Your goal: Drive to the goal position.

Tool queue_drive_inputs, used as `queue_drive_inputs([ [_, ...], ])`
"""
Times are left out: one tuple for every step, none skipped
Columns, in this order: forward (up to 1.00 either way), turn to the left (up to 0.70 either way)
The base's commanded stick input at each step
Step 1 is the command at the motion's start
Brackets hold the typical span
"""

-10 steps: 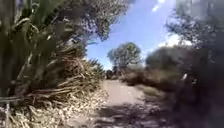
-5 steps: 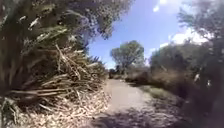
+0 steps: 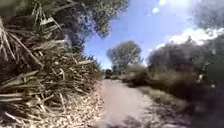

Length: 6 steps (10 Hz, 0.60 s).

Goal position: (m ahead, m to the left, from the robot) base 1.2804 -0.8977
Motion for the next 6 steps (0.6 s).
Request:
queue_drive_inputs([
  [1.00, 0.00],
  [1.00, 0.00],
  [1.00, 0.00],
  [1.00, 0.00],
  [1.00, 0.00],
  [1.00, 0.00],
])
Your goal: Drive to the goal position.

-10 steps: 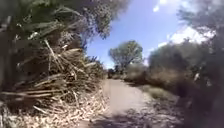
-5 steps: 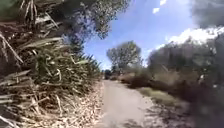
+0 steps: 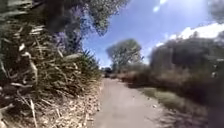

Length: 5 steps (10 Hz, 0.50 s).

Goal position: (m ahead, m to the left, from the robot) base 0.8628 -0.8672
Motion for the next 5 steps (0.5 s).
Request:
queue_drive_inputs([
  [1.00, 0.00],
  [1.00, 0.00],
  [1.00, 0.00],
  [1.00, 0.00],
  [1.00, 0.00],
])
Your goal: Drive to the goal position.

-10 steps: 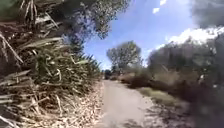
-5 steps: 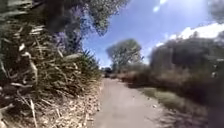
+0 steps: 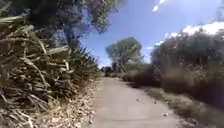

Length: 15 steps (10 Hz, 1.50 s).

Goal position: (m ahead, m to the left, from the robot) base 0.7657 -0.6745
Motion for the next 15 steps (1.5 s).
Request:
queue_drive_inputs([
  [1.00, 0.00],
  [1.00, 0.00],
  [1.00, 0.00],
  [1.00, 0.00],
  [1.00, 0.00],
  [1.00, 0.00],
  [1.00, 0.00],
  [1.00, 0.00],
  [1.00, 0.00],
  [1.00, 0.00],
  [1.00, 0.00],
  [1.00, 0.00],
  [1.00, 0.00],
  [1.00, 0.00],
  [1.00, 0.00],
])
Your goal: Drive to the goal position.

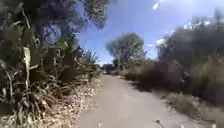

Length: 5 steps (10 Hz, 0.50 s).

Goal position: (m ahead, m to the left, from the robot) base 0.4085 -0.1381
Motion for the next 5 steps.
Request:
queue_drive_inputs([
  [1.00, 0.02],
  [1.00, 0.07],
  [1.00, 0.12],
  [1.00, 0.17],
  [1.00, 0.23],
])
